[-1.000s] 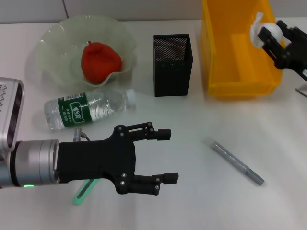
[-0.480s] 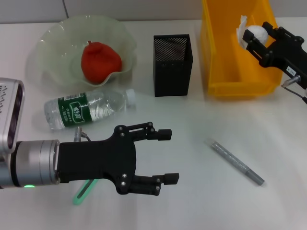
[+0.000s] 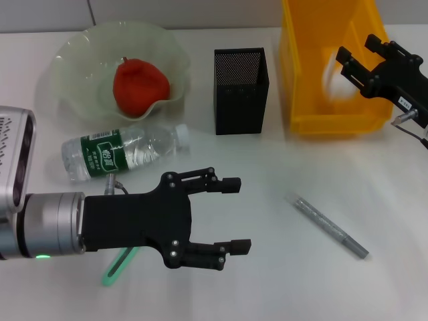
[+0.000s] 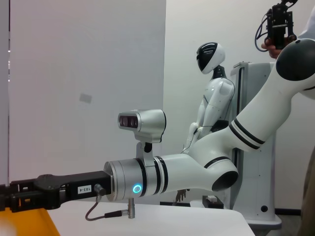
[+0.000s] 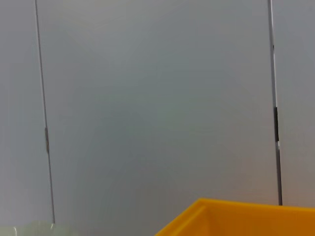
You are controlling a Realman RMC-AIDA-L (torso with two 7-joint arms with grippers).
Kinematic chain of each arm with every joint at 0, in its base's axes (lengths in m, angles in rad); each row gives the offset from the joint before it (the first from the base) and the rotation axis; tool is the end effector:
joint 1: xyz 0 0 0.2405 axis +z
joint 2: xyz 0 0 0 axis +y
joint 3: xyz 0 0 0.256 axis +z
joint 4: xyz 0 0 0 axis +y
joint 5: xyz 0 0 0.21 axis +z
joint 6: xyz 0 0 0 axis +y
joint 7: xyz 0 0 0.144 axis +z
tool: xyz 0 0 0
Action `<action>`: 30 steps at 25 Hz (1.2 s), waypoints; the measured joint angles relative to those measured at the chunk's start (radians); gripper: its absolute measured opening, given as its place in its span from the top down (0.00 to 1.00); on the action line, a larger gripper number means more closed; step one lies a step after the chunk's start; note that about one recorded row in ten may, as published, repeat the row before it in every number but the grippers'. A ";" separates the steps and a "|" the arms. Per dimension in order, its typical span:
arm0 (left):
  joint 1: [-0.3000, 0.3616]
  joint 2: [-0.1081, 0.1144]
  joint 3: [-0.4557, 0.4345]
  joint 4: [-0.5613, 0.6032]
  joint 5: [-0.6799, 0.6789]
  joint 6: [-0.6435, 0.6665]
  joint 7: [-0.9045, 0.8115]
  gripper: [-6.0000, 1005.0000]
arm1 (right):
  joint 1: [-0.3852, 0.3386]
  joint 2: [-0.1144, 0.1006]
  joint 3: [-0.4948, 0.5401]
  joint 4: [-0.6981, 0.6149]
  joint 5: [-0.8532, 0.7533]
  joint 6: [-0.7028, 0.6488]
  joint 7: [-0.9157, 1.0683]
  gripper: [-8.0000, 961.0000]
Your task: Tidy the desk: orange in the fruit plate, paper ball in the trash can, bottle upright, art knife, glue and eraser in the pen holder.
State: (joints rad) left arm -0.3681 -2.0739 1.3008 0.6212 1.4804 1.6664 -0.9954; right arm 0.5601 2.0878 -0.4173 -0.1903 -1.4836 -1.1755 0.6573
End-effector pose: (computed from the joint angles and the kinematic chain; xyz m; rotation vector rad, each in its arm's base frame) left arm -0.2297 0.2582 -0.0476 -2.9173 -0.0867 -1.0494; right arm 0.3024 0.3620 -0.0115 -1.9776 0.5443 0.7858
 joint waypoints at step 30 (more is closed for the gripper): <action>-0.003 0.002 0.000 0.000 0.000 -0.028 0.009 0.17 | -0.310 -0.007 -0.087 -0.011 -0.147 -0.546 0.013 0.25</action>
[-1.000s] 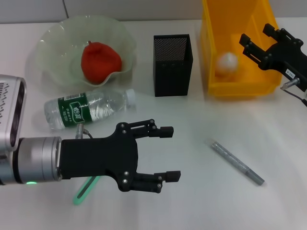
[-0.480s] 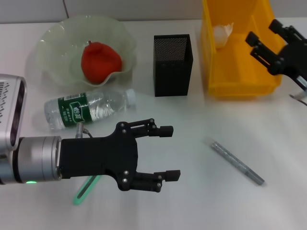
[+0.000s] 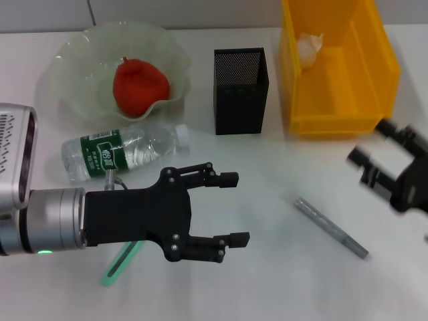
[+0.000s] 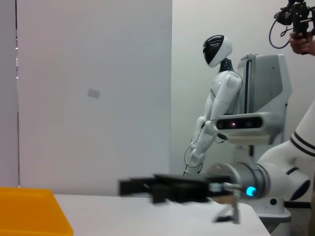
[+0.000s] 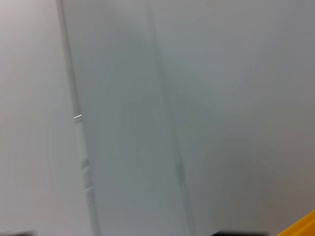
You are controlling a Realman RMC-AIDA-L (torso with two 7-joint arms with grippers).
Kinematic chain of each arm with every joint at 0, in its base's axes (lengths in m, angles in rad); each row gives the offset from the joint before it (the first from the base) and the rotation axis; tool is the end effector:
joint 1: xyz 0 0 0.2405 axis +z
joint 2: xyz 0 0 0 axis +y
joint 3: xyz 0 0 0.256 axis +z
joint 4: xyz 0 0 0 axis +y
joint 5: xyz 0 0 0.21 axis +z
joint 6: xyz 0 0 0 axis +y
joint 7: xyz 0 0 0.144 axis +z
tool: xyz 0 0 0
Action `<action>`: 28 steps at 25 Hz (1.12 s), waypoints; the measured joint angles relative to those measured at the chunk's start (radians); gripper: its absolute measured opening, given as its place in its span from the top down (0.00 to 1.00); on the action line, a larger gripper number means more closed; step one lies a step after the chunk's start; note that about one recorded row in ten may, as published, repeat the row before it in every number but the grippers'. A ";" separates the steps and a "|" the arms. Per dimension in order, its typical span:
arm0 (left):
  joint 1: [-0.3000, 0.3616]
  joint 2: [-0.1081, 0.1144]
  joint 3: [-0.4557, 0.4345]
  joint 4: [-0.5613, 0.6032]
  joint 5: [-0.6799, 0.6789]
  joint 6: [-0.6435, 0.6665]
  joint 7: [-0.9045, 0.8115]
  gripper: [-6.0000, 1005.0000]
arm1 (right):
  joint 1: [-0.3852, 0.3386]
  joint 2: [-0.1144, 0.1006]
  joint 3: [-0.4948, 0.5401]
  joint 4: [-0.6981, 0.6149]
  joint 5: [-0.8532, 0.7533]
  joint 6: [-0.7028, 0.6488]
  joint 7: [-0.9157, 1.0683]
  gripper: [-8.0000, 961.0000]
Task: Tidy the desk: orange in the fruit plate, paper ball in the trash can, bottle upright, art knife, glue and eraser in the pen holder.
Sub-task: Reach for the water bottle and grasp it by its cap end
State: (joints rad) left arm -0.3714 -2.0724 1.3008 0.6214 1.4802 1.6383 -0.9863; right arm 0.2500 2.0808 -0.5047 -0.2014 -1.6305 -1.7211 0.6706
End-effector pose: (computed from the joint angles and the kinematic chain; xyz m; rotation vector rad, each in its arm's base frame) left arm -0.2311 0.2625 -0.0484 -2.9035 -0.0801 -1.0162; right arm 0.3194 0.2246 -0.0130 -2.1486 0.4644 1.1074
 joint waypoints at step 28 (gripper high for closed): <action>-0.013 0.001 -0.054 0.104 -0.014 -0.172 -0.141 0.17 | 0.064 0.002 -0.020 0.035 -0.229 0.068 0.048 0.25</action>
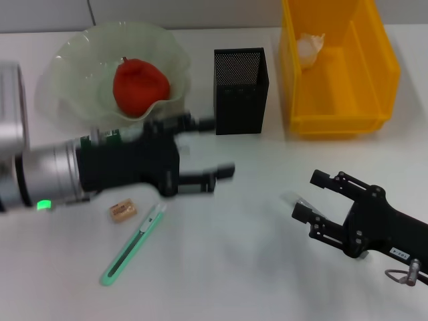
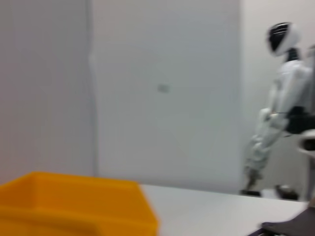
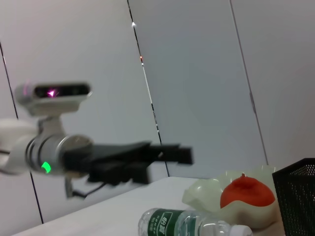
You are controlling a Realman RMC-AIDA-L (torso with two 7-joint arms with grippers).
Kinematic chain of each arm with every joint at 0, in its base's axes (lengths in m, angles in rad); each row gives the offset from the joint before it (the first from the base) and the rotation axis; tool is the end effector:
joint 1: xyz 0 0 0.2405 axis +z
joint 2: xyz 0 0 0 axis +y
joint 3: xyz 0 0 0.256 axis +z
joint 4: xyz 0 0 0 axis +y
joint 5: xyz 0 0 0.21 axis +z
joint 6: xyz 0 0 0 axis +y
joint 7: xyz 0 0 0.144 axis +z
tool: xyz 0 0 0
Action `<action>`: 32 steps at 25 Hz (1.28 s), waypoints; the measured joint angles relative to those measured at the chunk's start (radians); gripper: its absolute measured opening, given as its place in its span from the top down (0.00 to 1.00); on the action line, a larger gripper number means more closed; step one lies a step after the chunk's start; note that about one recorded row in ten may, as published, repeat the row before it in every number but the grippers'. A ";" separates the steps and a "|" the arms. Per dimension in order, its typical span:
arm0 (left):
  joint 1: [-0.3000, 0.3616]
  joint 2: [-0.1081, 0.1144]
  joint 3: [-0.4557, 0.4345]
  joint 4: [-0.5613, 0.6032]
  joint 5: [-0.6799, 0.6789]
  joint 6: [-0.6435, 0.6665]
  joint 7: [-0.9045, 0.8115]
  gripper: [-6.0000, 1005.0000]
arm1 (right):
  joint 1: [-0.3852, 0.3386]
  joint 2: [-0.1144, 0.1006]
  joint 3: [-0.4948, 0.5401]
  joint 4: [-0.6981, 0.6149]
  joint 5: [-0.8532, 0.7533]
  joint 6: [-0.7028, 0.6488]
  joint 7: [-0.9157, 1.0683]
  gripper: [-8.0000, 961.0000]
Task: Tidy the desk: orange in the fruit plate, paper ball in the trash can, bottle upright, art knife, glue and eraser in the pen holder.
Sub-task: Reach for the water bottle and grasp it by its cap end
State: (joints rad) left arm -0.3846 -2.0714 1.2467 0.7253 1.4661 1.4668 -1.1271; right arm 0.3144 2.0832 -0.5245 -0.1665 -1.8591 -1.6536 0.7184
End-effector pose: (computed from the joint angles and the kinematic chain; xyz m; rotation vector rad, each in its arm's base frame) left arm -0.2256 0.3043 -0.0320 -2.7582 -0.2025 -0.8942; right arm 0.3089 0.2218 -0.0497 -2.4366 0.5408 1.0480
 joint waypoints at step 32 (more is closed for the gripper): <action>-0.215 -0.008 0.286 0.472 0.966 -0.313 -0.974 0.17 | 0.002 0.003 0.000 0.028 0.001 0.010 -0.010 0.25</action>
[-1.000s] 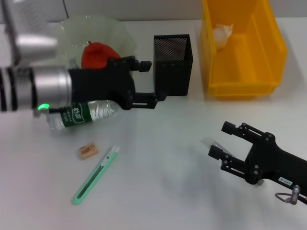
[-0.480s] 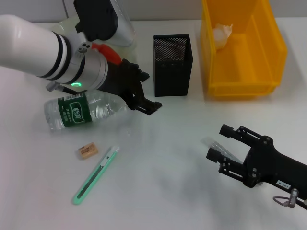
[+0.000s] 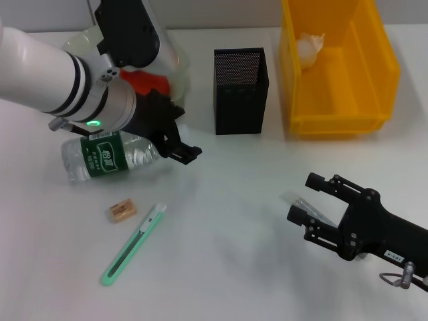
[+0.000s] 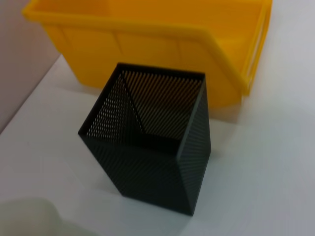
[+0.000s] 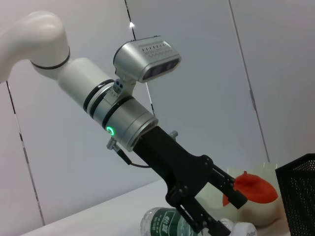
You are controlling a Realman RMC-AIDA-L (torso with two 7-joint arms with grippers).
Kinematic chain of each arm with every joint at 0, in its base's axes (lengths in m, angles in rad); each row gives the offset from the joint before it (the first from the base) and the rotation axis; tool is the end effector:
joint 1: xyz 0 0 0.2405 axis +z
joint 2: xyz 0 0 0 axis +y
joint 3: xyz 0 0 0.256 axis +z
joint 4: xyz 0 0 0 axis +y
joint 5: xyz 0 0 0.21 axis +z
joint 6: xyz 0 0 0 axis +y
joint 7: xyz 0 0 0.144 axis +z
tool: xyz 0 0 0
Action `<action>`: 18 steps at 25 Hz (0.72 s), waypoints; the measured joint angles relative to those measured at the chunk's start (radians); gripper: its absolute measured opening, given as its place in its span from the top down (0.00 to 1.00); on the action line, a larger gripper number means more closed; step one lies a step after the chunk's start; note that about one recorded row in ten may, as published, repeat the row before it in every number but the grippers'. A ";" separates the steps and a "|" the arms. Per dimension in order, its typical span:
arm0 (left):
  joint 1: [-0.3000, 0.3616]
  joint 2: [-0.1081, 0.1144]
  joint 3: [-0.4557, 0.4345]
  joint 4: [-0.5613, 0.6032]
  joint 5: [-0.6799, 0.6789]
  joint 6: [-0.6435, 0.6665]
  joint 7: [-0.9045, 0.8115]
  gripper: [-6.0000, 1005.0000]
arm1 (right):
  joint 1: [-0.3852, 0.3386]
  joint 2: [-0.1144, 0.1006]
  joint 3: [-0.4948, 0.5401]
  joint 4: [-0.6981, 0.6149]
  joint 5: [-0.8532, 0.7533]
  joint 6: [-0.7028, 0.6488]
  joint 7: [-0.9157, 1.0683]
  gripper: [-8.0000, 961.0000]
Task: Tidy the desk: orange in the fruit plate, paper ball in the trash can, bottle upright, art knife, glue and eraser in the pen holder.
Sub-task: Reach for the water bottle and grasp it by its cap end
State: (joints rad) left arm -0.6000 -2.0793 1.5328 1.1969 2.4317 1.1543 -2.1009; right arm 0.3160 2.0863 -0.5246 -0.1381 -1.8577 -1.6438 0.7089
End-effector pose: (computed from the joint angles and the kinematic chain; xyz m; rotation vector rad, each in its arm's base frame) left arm -0.1688 0.3776 -0.0449 -2.7318 -0.2350 0.3190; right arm 0.3072 0.2191 -0.0555 -2.4327 0.5640 1.0586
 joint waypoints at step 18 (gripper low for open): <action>-0.003 -0.001 0.057 -0.055 0.024 -0.098 0.005 0.17 | 0.013 -0.002 0.000 0.015 0.000 0.007 0.000 0.25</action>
State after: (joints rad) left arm -0.6029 -2.0801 1.5895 1.1416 2.4555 1.0559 -2.0962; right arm 0.3294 2.0847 -0.5246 -0.1230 -1.8576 -1.6364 0.7086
